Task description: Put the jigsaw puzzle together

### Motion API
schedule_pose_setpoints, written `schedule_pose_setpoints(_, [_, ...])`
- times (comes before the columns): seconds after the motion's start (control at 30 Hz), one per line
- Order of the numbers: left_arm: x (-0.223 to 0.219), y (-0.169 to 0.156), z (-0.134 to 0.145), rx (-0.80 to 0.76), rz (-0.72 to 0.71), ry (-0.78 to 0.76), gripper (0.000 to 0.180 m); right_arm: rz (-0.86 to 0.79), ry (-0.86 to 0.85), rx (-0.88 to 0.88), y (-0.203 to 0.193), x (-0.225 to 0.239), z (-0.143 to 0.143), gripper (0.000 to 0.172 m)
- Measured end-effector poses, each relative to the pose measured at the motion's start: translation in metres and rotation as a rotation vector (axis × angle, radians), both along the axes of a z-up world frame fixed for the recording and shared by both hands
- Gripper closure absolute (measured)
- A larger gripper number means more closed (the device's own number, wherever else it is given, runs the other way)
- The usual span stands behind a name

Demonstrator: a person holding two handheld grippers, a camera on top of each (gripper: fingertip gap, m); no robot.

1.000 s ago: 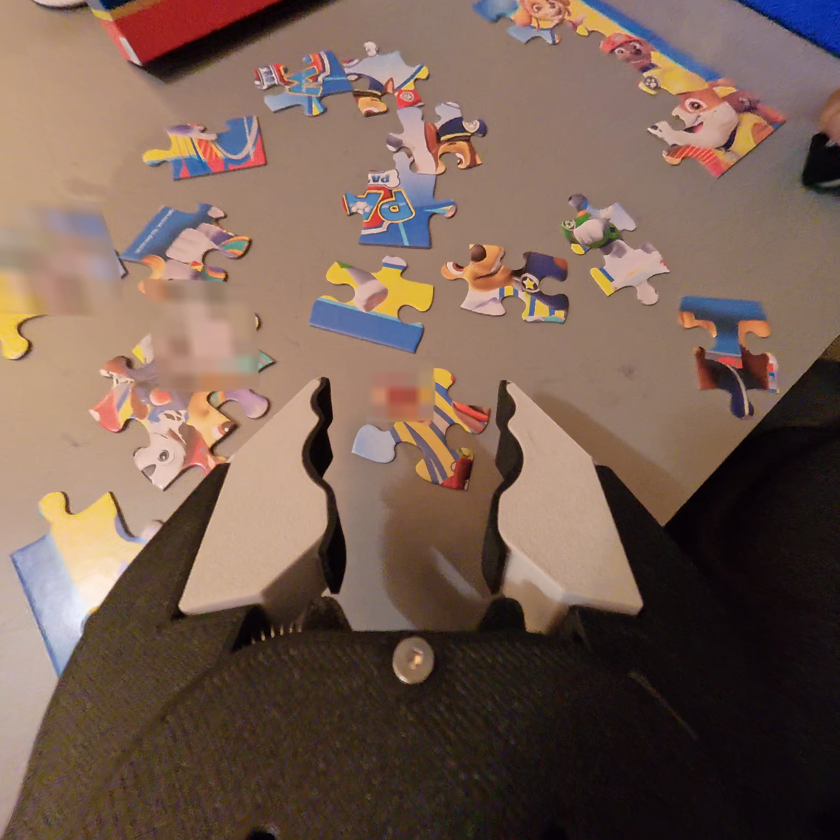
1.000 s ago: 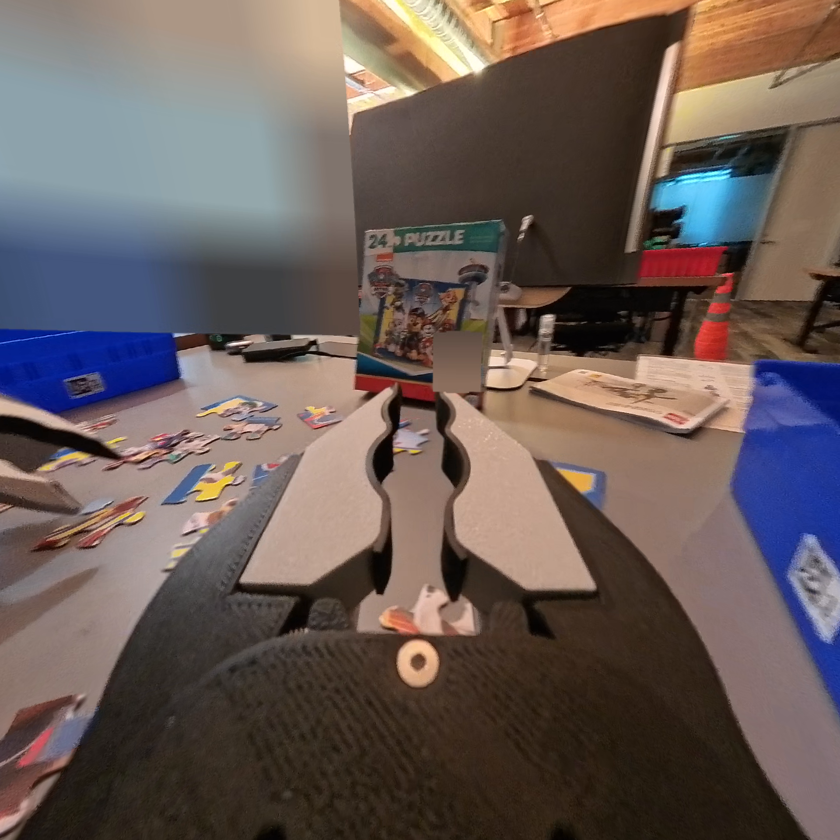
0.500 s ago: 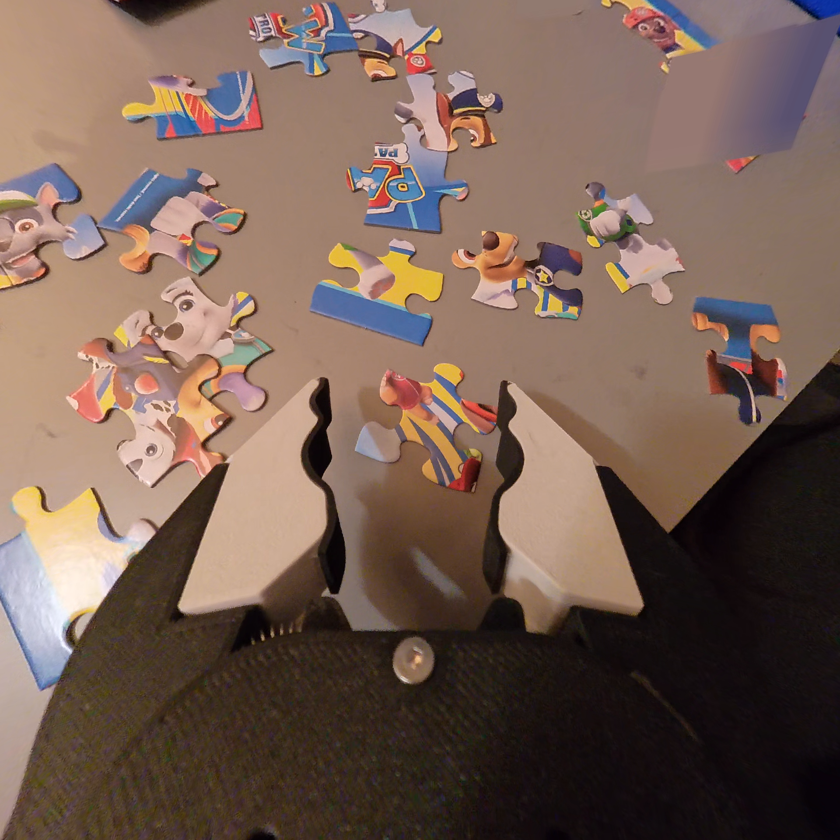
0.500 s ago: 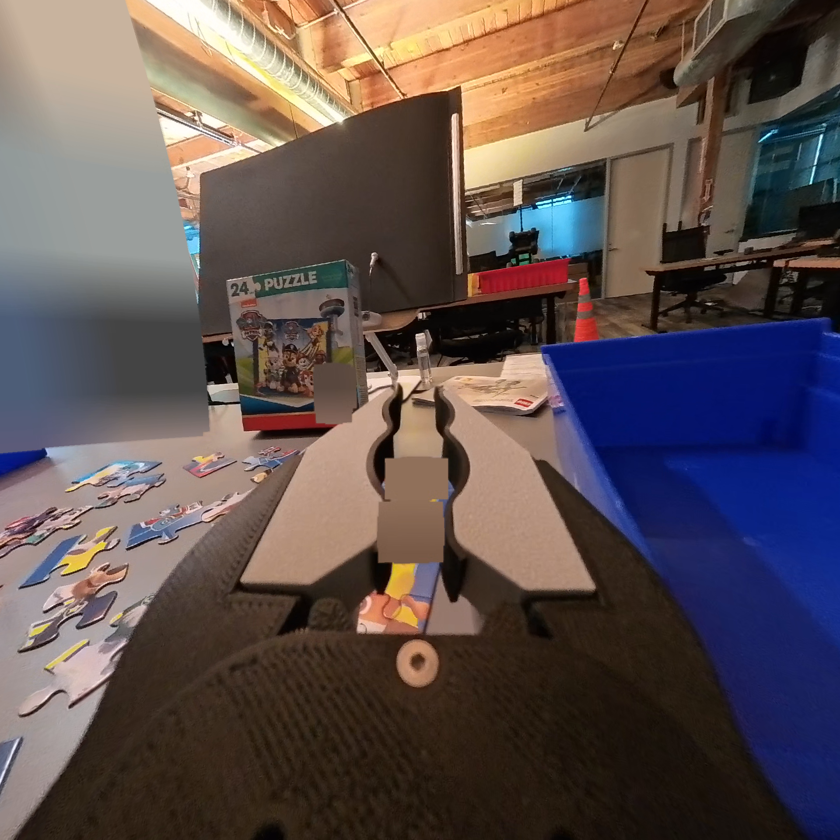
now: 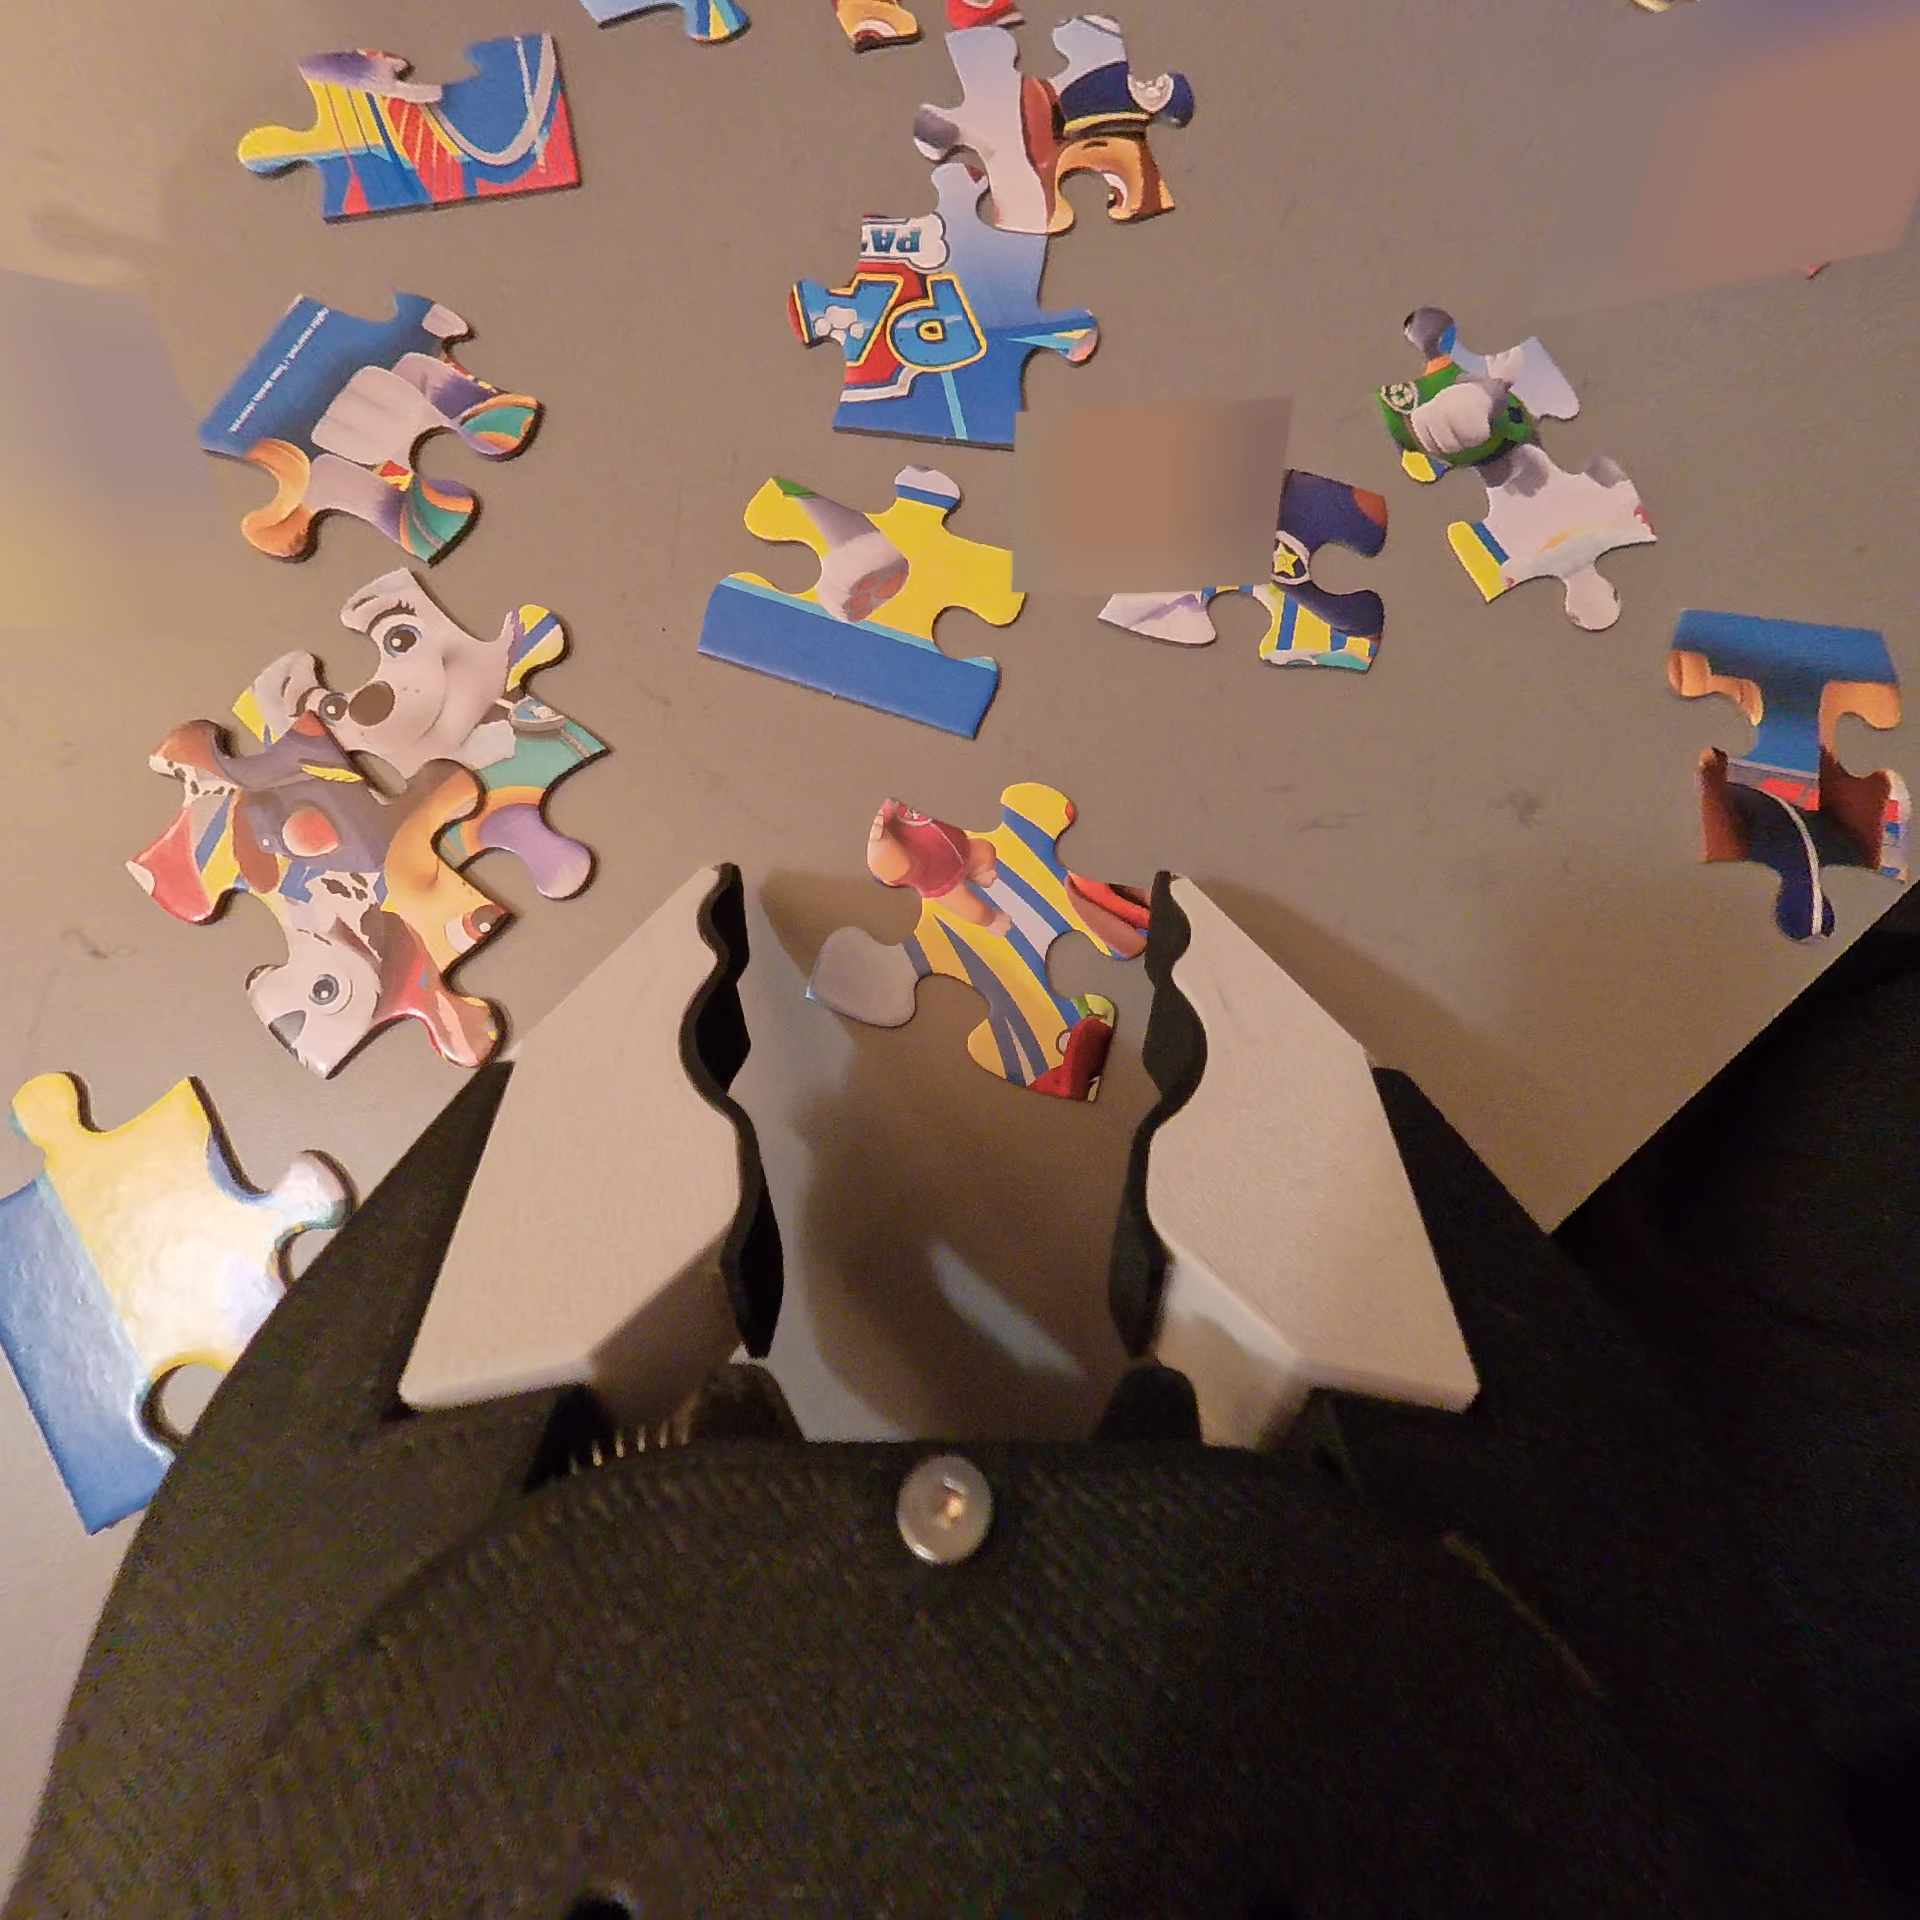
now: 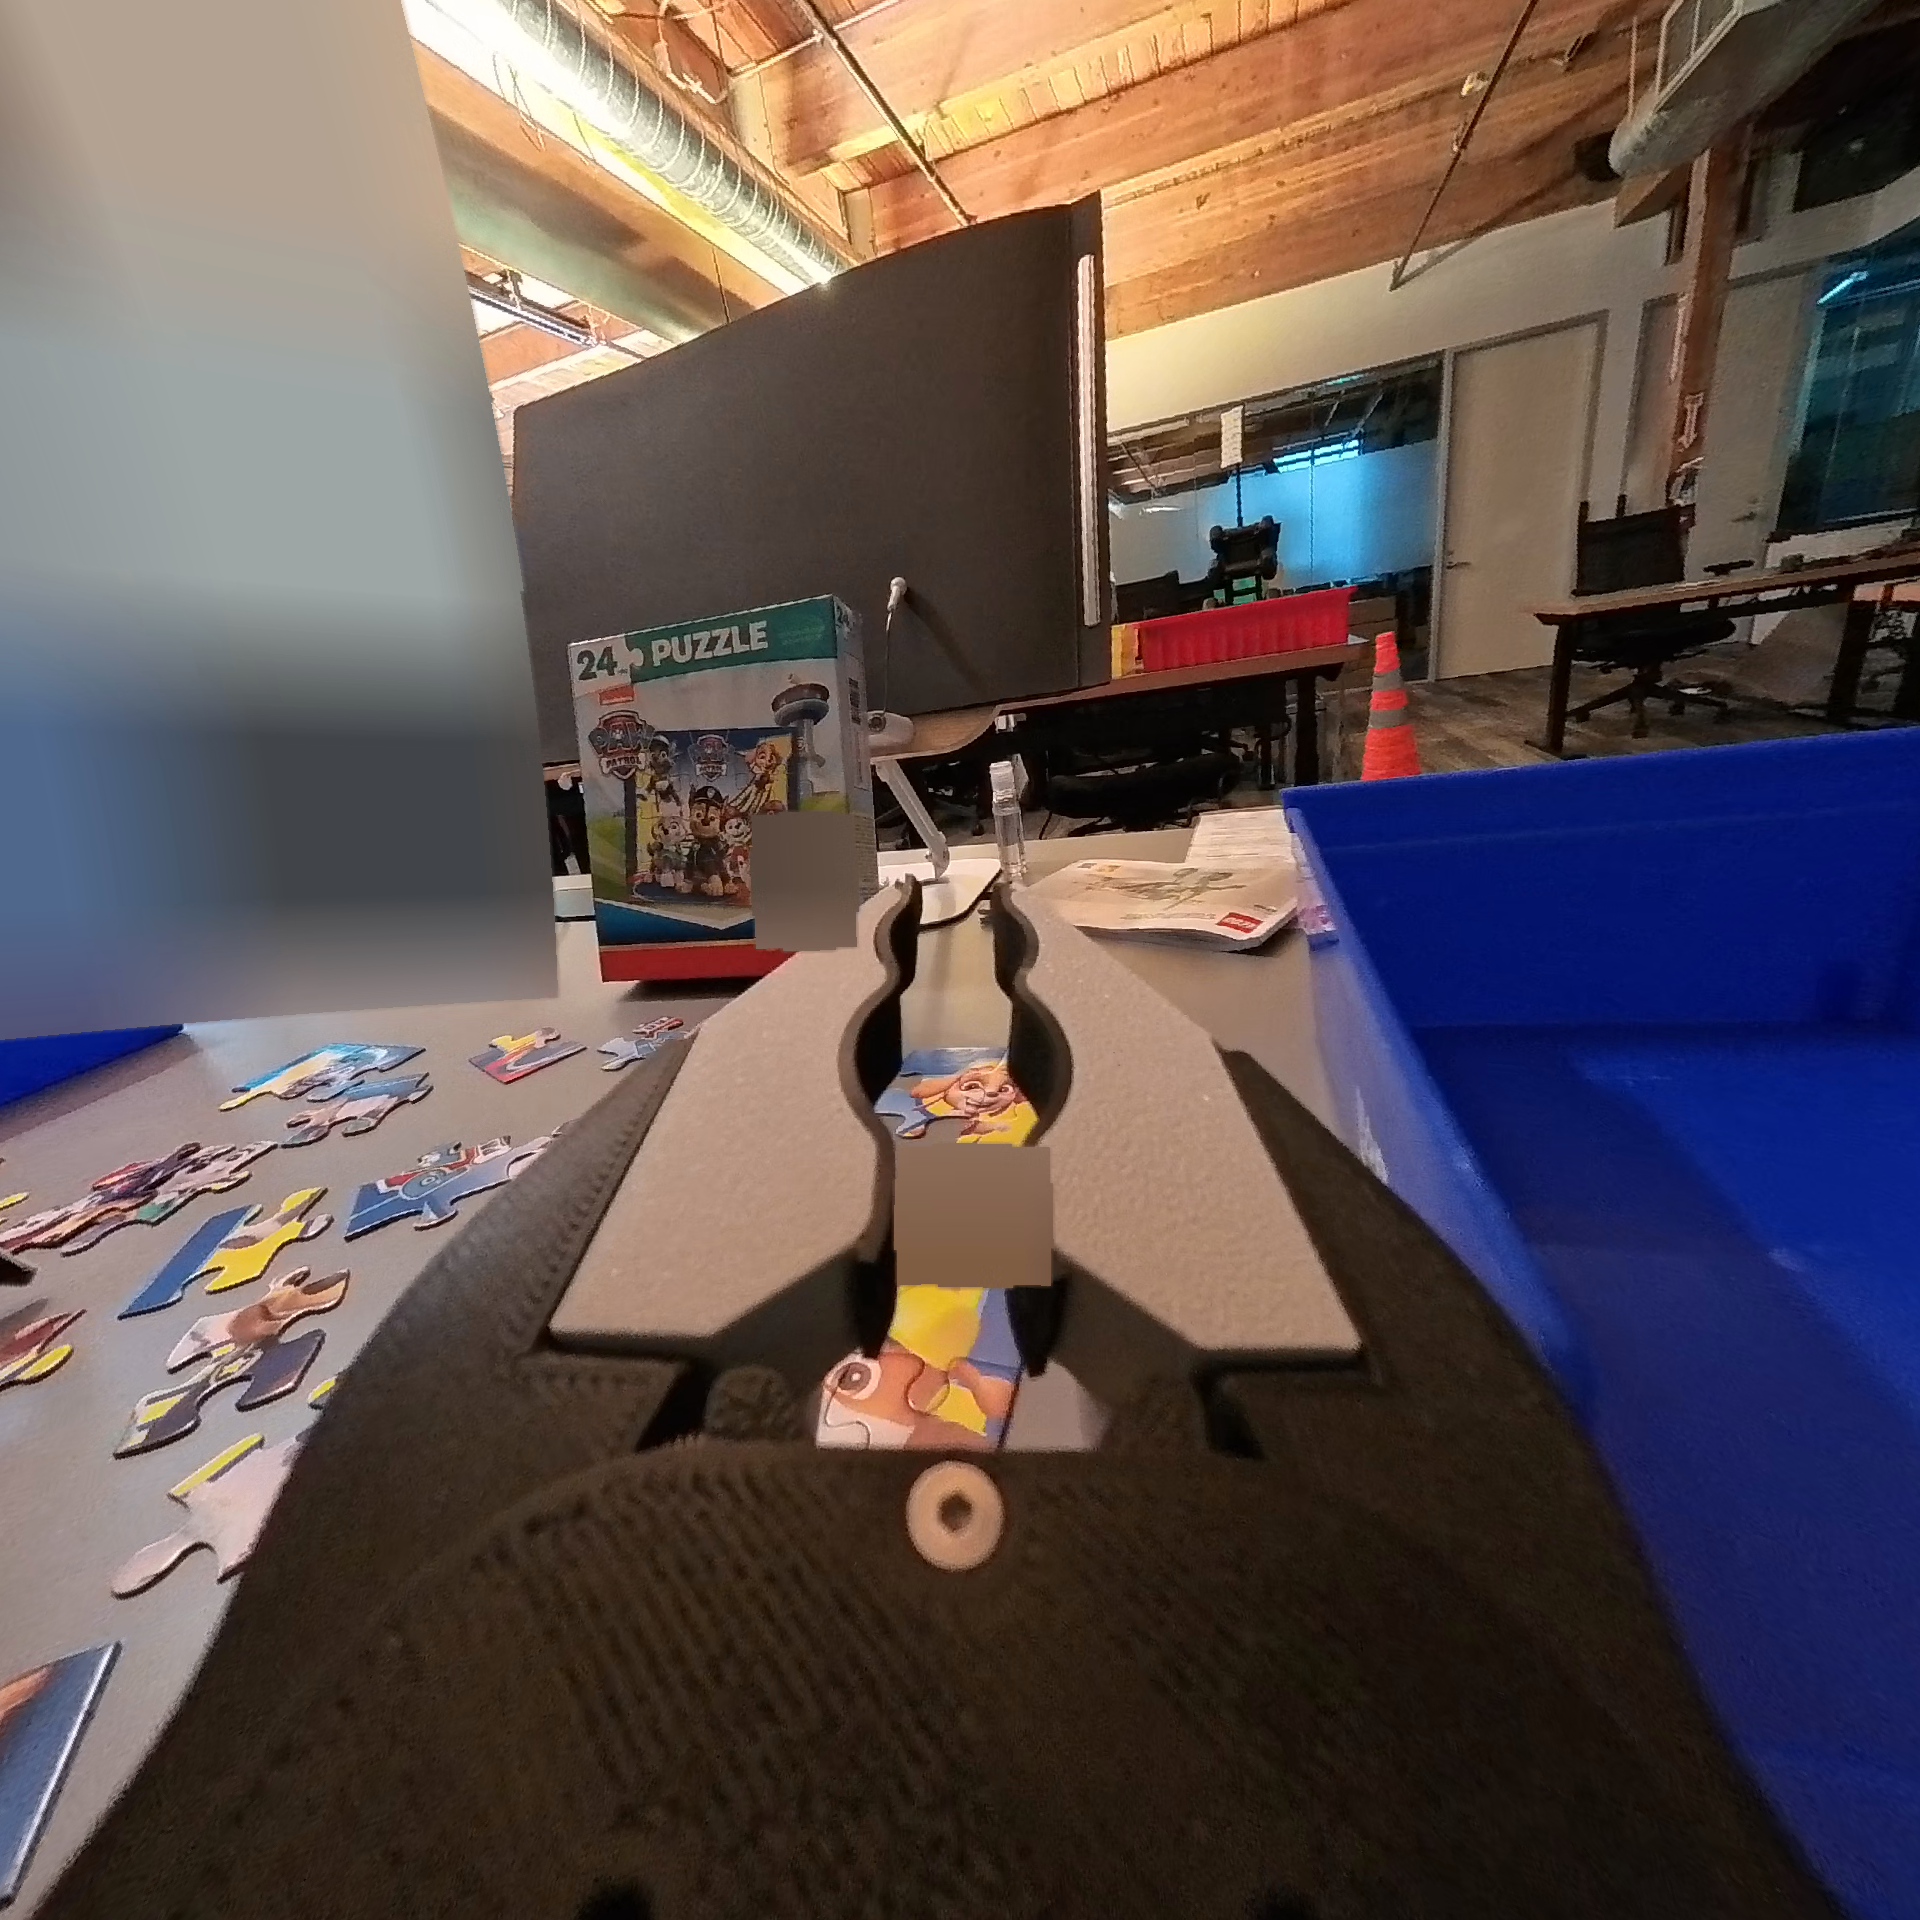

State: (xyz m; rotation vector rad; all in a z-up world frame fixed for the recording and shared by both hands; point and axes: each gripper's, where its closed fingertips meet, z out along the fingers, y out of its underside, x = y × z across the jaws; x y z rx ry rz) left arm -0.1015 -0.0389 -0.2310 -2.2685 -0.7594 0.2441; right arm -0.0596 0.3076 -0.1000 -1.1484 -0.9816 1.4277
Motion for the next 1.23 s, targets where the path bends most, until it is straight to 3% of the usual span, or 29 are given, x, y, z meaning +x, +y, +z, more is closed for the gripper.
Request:
schedule_pose_setpoints(0.83, [0.004,0.001,-0.001,0.007,-0.02,-0.002,0.104,0.014,-0.002,0.008,-0.004,-0.001,0.0,0.161])
schedule_pose_setpoints(1.03, [0.022,0.005,0.006,0.08,-0.13,-0.083,0.103,0.013,-0.004,0.014,-0.005,-0.001,0.0,0.161])
schedule_pose_setpoints(1.23, [0.011,-0.009,0.005,0.0,-0.113,-0.015,0.102,0.014,-0.006,0.019,-0.006,-0.001,0.0,0.162])
